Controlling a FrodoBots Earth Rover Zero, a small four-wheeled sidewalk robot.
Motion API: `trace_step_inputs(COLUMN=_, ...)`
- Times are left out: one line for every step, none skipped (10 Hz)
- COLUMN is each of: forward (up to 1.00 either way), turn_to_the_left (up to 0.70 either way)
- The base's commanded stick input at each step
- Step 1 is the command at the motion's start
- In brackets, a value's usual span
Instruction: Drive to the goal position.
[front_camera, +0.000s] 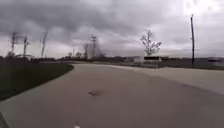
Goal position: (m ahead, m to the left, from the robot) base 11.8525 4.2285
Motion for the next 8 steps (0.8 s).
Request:
trace_step_inputs(forward=1.0, turn_to_the_left=0.0)
trace_step_inputs(forward=1.0, turn_to_the_left=0.0)
trace_step_inputs(forward=1.0, turn_to_the_left=0.0)
trace_step_inputs(forward=1.0, turn_to_the_left=0.0)
trace_step_inputs(forward=1.0, turn_to_the_left=0.0)
trace_step_inputs(forward=1.0, turn_to_the_left=0.0)
trace_step_inputs(forward=1.0, turn_to_the_left=0.0)
trace_step_inputs(forward=1.0, turn_to_the_left=0.0)
